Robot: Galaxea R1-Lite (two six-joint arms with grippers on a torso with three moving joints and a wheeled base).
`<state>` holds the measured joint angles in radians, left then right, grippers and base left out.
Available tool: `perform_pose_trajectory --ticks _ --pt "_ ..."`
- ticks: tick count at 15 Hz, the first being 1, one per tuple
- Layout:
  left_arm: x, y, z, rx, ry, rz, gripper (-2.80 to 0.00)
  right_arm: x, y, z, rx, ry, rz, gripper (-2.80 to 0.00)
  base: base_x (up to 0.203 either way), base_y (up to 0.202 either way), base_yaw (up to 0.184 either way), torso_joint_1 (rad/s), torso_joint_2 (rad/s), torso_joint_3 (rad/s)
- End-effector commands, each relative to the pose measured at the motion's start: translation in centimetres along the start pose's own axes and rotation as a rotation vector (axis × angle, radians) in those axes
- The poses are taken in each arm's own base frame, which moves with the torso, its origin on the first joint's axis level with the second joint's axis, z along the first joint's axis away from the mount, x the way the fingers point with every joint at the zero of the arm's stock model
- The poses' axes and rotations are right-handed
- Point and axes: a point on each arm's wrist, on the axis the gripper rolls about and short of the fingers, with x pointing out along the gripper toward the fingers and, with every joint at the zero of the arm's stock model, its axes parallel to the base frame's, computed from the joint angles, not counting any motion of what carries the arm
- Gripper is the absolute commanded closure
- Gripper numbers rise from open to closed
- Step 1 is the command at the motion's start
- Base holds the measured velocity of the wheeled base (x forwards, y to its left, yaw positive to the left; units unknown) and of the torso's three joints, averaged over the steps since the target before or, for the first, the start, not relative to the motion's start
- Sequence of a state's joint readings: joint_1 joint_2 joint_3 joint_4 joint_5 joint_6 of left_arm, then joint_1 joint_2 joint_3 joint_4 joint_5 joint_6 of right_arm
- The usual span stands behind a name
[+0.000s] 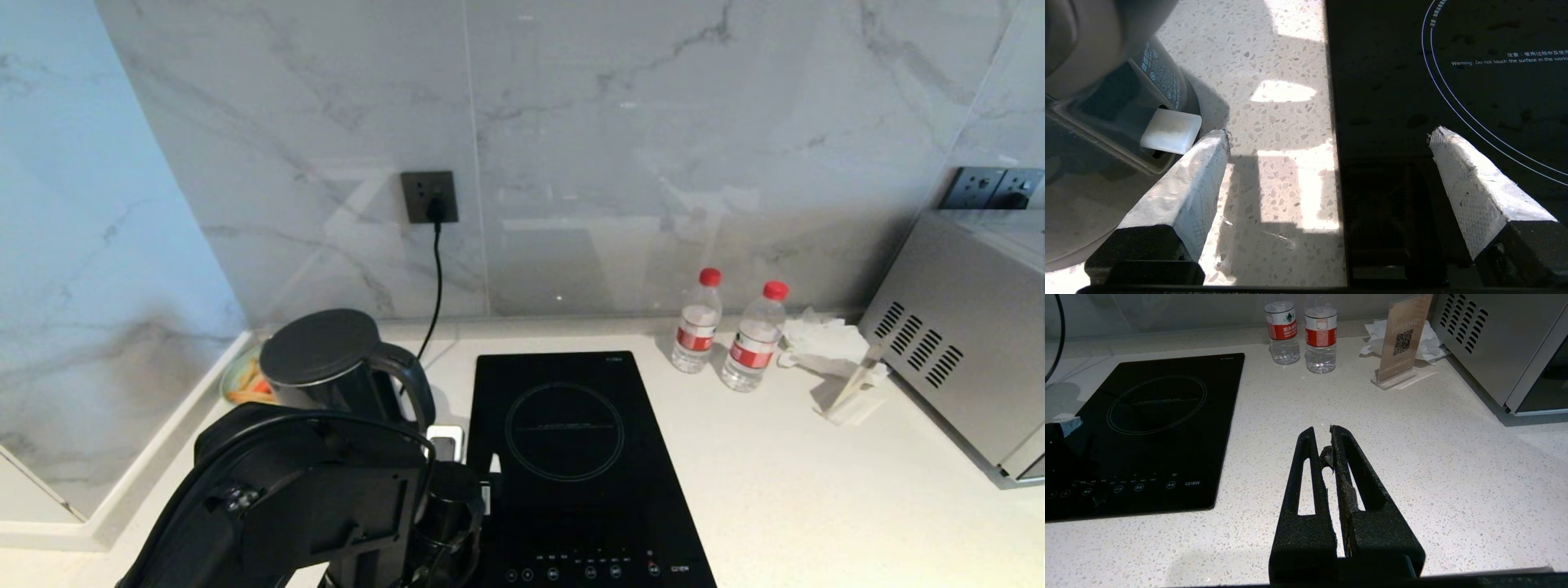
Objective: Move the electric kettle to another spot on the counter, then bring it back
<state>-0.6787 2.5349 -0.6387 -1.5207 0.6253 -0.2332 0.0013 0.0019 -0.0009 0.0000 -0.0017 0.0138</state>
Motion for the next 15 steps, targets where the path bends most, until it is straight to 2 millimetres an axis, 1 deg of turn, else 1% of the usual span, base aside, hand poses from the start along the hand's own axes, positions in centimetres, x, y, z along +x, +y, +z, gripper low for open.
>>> perform_pose_trajectory --ticks 1,4,7,9,13,15 --pt "0.1 -0.1 0.2 -0.011 -0.013 0.001 -2.8 0.0 0.0 0.0 0.0 0.0 0.0 0.0 0.0 0.0 0.0 0.0 0.0 0.0" --pt "0.5 -0.2 1.1 -0.033 -0.041 0.003 -2.8 0.0 0.0 0.0 0.0 0.0 0.0 0.0 0.0 0.0 0.0 0.0 0.0 0.0" --pt "0.5 -0.3 1.2 -0.036 -0.047 0.004 -2.8 0.0 0.0 0.0 0.0 0.0 0.0 0.0 0.0 0.0 0.0 0.0 0.0 0.0" --pt "0.3 -0.2 0.8 -0.025 -0.033 0.004 -2.8 0.0 0.0 0.0 0.0 0.0 0.0 0.0 0.0 0.0 0.0 0.0 0.0 0.0" --pt "-1.3 -0.1 -0.5 0.026 0.024 -0.024 -2.8 0.0 0.0 0.0 0.0 -0.001 0.0 0.0 0.0 0.0 0.0 0.0 0.0 0.0" --pt "-1.3 0.0 -0.7 0.031 0.032 -0.023 -2.8 0.0 0.0 0.0 0.0 -0.001 0.0 0.0 0.0 0.0 0.0 0.0 0.0 0.0"
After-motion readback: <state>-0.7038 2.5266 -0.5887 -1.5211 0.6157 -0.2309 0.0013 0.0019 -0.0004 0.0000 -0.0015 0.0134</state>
